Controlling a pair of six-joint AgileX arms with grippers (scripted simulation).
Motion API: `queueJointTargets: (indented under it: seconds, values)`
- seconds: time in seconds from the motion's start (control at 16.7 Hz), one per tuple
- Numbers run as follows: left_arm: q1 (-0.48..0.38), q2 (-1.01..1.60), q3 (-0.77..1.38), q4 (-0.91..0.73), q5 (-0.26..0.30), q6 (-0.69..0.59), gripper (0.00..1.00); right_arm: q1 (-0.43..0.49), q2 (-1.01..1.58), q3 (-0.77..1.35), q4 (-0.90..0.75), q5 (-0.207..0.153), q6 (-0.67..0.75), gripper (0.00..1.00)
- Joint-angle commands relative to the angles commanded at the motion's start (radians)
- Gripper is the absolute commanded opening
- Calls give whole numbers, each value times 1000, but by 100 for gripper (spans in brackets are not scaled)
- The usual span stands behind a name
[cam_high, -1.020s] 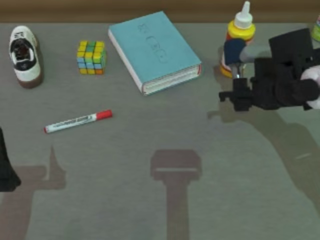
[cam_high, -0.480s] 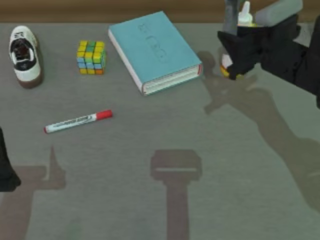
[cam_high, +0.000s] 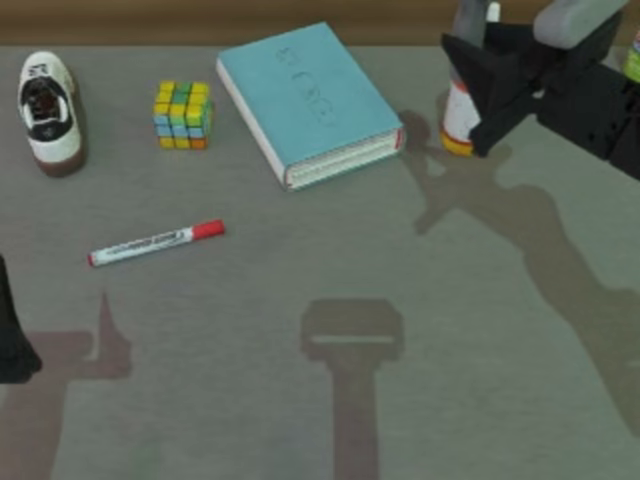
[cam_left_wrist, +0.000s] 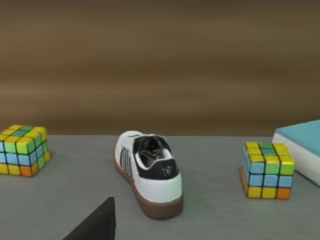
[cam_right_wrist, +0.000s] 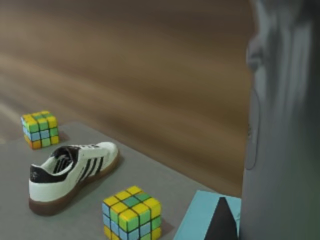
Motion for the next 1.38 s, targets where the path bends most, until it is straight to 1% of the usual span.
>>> queueJointTargets:
  seconds: [0.12,0.18,0.24,0.36,0.6,0.66,0.72,0.78,0.84,1.02,1.38]
  values:
    - [0,0,0,0,0,0,100,8,3,4,-2,4,3,0]
    - [0,0,0,0,0,0,100,21,1,3,-1,16,3,0]
    - [0,0,0,0,0,0,100,42,-4,0,0,37,3,0]
    - [0,0,0,0,0,0,100,104,-18,-8,3,100,6,0]
    - [0,0,0,0,0,0,100,260,-53,-31,8,249,11,0]
    - [0,0,0,0,0,0,100,294,-61,-36,9,280,12,0]
    - [0,0,0,0,0,0,100,318,-67,-40,10,304,13,0]
    - [0,0,0,0,0,0,100,332,-71,-43,10,318,14,0]
    - [0,0,0,0,0,0,100,335,-72,-43,10,321,14,0]
    - [0,0,0,0,0,0,100,331,-68,-40,10,317,16,0]
    - [0,0,0,0,0,0,100,335,-72,-43,10,321,14,0]
